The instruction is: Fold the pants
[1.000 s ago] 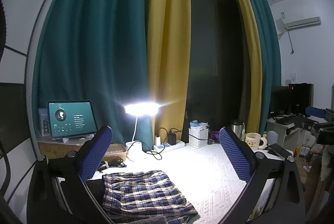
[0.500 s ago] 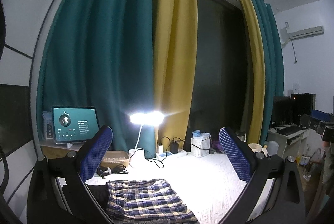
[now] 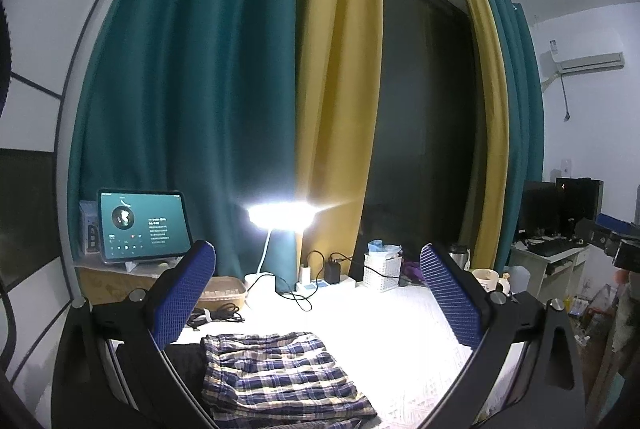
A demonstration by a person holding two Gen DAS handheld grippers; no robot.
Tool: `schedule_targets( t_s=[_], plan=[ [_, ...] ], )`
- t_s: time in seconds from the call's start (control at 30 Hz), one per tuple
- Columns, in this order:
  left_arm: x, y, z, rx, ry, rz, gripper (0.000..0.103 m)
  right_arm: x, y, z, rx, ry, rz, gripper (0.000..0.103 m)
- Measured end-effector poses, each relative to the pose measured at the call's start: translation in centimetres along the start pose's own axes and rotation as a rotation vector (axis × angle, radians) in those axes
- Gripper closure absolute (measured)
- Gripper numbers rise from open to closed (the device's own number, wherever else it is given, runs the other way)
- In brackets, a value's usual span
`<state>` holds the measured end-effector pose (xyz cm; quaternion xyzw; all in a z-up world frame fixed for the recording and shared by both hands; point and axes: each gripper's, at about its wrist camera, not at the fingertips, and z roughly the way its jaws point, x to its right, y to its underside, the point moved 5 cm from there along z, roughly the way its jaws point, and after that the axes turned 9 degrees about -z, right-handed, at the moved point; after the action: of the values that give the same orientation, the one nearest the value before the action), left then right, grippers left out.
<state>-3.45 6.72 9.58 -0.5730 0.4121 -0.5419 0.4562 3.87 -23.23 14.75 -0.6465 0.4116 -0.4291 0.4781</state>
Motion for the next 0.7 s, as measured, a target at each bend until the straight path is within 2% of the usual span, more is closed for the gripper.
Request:
schedule_targets(
  t_s=[0.7],
  plan=[
    [0.44,0.74,0.30,-0.030,0.003,-0.005,0.001,0.11,0.61,0.51,-0.016,-0.002,0.004,0.000]
  ],
)
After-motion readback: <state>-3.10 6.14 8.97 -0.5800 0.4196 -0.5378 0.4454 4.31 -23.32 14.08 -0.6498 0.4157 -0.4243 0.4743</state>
